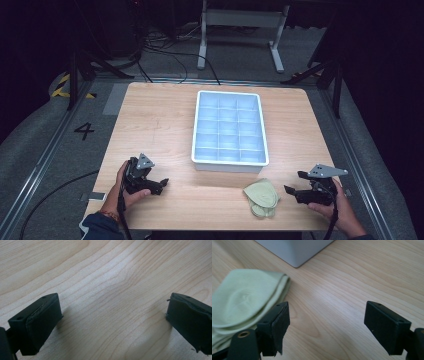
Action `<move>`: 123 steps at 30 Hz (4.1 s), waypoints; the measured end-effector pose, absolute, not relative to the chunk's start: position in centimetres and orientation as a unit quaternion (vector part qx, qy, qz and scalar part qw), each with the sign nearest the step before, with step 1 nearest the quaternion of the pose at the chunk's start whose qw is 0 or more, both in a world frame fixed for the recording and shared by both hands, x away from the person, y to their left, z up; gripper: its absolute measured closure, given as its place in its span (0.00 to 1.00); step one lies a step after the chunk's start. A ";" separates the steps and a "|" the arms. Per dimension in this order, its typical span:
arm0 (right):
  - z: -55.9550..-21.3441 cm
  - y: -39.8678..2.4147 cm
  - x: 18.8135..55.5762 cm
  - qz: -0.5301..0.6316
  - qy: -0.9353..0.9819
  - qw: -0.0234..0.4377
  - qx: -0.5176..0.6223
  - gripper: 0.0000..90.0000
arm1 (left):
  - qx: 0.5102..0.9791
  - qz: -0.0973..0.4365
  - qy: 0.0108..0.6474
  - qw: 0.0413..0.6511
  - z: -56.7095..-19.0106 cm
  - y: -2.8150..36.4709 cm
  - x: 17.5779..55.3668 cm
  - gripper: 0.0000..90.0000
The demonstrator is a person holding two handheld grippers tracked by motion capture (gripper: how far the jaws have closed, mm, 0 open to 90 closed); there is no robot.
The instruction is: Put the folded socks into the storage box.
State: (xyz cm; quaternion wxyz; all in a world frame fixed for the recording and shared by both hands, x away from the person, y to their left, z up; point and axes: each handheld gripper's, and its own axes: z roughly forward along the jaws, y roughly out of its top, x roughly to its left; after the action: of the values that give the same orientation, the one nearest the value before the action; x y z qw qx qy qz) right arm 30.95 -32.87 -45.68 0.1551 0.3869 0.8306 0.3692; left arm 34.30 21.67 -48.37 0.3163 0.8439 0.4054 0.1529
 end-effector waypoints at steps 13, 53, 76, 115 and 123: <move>-45.2 -29.0 29.1 0.381 0.851 0.124 0.341 0.25 | 0.844 0.152 0.406 0.317 -48.4 21.7 34.3 0.00; -46.9 -25.7 28.7 0.347 0.887 0.063 0.299 0.75 | 0.844 0.155 0.405 0.315 -48.4 21.7 34.3 0.00; -46.1 -27.2 28.8 0.372 0.878 0.098 0.285 0.86 | 0.844 0.152 0.406 0.317 -48.4 21.7 34.3 0.00; -43.1 -29.9 28.2 0.431 0.843 0.146 0.285 0.87 | 0.844 0.152 0.406 0.317 -48.4 21.7 34.3 0.00; -42.5 -30.4 28.1 0.439 0.839 0.150 0.286 0.87 | 0.844 0.152 0.406 0.317 -48.4 21.7 34.3 0.00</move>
State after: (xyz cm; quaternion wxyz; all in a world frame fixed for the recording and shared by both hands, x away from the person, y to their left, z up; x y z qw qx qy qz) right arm 28.06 -30.41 -42.53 0.1497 0.2856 0.8387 0.4389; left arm 34.30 21.67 -48.38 0.3168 0.8437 0.4058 0.1521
